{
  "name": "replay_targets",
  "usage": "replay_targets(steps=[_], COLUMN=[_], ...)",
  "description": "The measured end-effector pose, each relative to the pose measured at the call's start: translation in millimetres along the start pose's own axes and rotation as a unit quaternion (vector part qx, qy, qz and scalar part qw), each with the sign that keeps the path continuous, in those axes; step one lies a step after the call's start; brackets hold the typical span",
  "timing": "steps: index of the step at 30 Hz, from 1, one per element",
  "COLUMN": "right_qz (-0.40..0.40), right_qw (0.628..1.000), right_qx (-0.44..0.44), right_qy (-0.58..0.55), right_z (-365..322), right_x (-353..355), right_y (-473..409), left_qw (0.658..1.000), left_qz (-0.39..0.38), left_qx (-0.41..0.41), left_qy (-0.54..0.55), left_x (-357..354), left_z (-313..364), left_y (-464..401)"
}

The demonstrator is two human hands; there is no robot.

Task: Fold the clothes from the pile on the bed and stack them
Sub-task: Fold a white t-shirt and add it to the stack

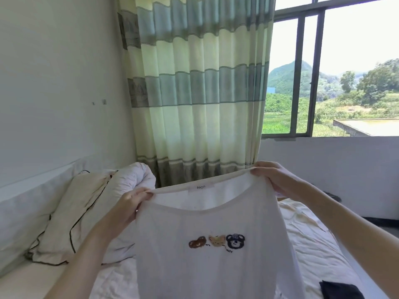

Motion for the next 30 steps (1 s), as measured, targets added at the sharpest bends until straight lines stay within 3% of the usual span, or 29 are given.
replay_targets(steps=[4, 6, 8, 11, 13, 16, 18, 20, 24, 30], right_qz=[0.019, -0.012, -0.124, -0.251, -0.254, -0.156, -0.065, 0.014, 0.030, 0.035], right_qw=[0.993, 0.987, 0.986, 0.947, 0.943, 0.971, 0.990, 0.989, 0.987, 0.972], right_qx=[0.031, 0.014, -0.079, -0.192, -0.205, -0.181, -0.114, -0.019, 0.057, 0.083], right_qy=[0.114, 0.158, 0.085, -0.052, -0.061, -0.024, 0.049, 0.145, 0.146, 0.215], right_z=[-3.3, 2.6, 25.4, 51.5, 60.8, 67.4, 65.5, 59.8, 67.1, 93.1], right_x=[-7.2, -12.7, -22.9, -32.0, -31.3, -26.4, -27.1, -32.6, -47.9, -35.8], right_y=[0.7, 3.2, 11.4, 33.4, 45.5, 59.5, 72.3, 85.6, 122.9, 207.8], left_qw=[0.997, 0.994, 0.996, 0.987, 0.976, 0.975, 0.987, 0.990, 0.943, 0.903], left_qz=[0.048, 0.053, -0.003, -0.120, -0.173, -0.185, -0.129, -0.006, 0.255, 0.374], left_qx=[-0.049, -0.049, 0.010, 0.102, 0.122, 0.120, 0.081, 0.038, -0.011, -0.027], left_qy=[-0.048, -0.077, -0.086, -0.007, 0.045, 0.039, -0.056, -0.139, -0.212, -0.209], left_x=[20.6, 28.8, 25.1, 15.3, 10.2, 5.3, 4.3, 9.9, 14.1, -31.4], left_z=[8.1, 6.3, -11.4, -41.7, -49.2, -63.0, -65.6, -63.2, -72.6, -75.2], left_y=[2.3, 5.5, 12.4, 24.6, 37.9, 63.8, 79.7, 94.5, 157.4, 271.0])
Point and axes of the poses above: each hand's wrist, its own y-axis away from the middle knuckle, its own x-axis out of the back of the hand, z = x × y, the point moved 6 cm from there along -y, towards the middle knuckle, and after that the axes turned 4 degrees about -y, right-handed, at the moved point
